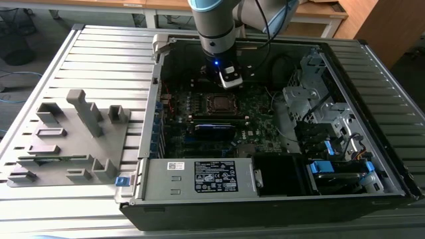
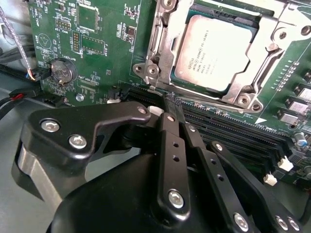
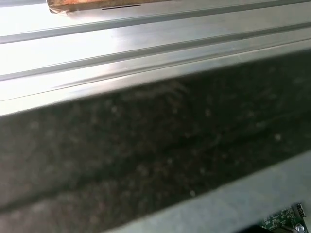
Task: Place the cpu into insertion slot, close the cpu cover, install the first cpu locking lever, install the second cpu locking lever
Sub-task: 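Install the first cpu locking lever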
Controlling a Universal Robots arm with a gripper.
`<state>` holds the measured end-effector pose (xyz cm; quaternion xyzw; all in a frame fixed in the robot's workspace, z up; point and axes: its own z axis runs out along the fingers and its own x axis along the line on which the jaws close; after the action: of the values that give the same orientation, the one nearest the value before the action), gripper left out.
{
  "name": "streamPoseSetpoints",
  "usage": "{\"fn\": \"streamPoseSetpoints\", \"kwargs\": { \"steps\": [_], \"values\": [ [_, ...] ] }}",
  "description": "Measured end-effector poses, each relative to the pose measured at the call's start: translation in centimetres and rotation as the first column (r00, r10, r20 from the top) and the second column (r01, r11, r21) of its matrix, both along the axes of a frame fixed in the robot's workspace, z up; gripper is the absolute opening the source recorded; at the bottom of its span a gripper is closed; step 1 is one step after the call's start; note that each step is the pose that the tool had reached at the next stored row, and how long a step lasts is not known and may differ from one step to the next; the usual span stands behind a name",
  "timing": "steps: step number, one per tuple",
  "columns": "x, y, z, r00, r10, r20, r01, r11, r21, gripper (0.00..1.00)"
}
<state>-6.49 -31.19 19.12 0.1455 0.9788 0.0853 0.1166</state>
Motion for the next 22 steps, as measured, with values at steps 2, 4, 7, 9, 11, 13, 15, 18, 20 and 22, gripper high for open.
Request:
{"fn": "streamPoseSetpoints", "kwargs": {
  "steps": [2,4,7,9,11,13,15,18,20,22],
  "values": [
    [0.00,0.00,-0.04,1.0000,0.001,0.0010,-0.001,1.0000,-0.0008,0.11],
    [0.01,0.00,-0.05,1.0000,0.002,0.0013,-0.002,1.0000,-0.0007,0.11],
    [0.00,0.01,-0.05,1.0000,0.002,0.0015,-0.002,1.0000,-0.0005,0.11],
    [0.01,0.01,0.00,1.0000,0.002,0.0018,-0.002,1.0000,-0.0005,0.11],
    [0.01,0.02,0.11,1.0000,0.002,0.0020,-0.002,1.0000,-0.0005,0.11],
    [0.01,0.01,0.34,1.0000,0.002,0.0017,-0.002,1.0000,-0.0012,0.11],
    [0.00,0.00,0.56,1.0000,0.002,0.0015,-0.002,1.0000,-0.0012,0.11],
    [0.00,0.01,0.61,1.0000,0.002,0.0020,-0.002,1.0000,-0.0009,0.11],
    [-0.03,0.00,0.62,1.0000,0.001,0.0036,-0.001,1.0000,-0.0011,0.11],
    [-0.03,-0.07,0.62,1.0000,0.002,0.0043,-0.002,1.0000,-0.0024,0.11]
  ]
}}
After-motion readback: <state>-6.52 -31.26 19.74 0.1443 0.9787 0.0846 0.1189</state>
